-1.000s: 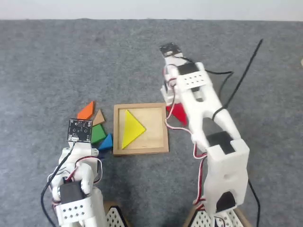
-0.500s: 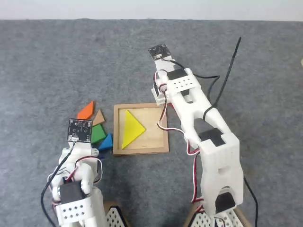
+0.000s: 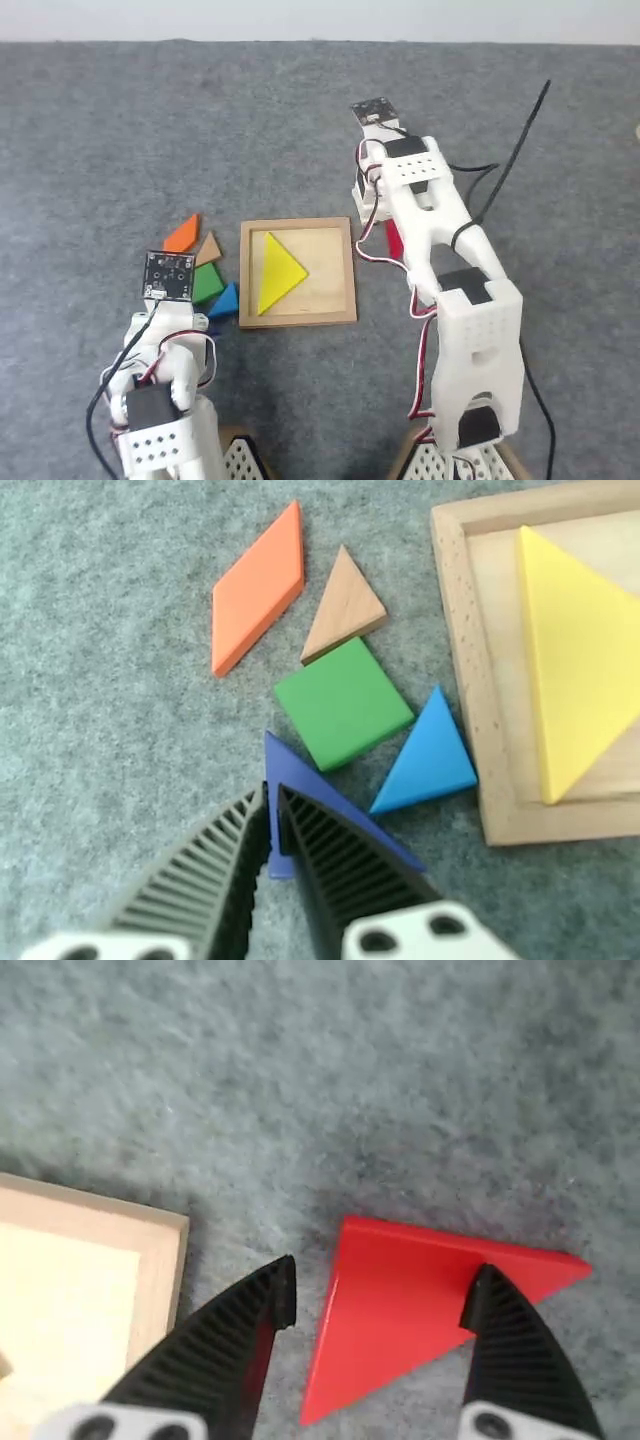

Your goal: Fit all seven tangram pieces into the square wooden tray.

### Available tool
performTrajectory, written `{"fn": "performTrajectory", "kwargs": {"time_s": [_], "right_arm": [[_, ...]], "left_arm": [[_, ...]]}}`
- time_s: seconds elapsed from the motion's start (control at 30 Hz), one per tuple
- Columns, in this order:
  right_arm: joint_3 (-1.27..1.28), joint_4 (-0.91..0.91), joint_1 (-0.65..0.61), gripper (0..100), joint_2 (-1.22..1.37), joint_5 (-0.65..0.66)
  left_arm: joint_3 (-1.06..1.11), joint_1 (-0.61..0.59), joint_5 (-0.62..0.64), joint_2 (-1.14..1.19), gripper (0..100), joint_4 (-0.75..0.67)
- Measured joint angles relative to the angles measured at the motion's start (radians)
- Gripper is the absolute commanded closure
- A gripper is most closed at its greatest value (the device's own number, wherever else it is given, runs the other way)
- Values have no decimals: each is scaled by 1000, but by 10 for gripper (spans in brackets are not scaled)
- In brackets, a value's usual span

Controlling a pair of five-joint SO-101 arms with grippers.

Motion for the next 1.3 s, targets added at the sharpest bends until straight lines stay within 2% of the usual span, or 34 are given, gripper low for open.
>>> {"fn": "performTrajectory", "kwargs": {"time_s": [0.23, 0.33, 0.47, 0.67, 0.8, 1.0, 1.3], "right_arm": [[-28, 78, 5, 724, 9, -3], [-51, 80, 5, 724, 12, -75], [-84, 78, 9, 724, 15, -238], [-140, 164, 43, 724, 0, -554], [-152, 166, 69, 724, -29, -674], [-183, 37, 69, 721, -3, -703], [-256, 64, 37, 721, 114, -703]], "left_arm": [[0, 0, 0, 0, 985, 0], [0, 0, 0, 0, 985, 0], [0, 0, 0, 0, 985, 0], [0, 0, 0, 0, 985, 0], [0, 0, 0, 0, 985, 0], [0, 0, 0, 0, 985, 0], [0, 0, 0, 0, 985, 0]]}}
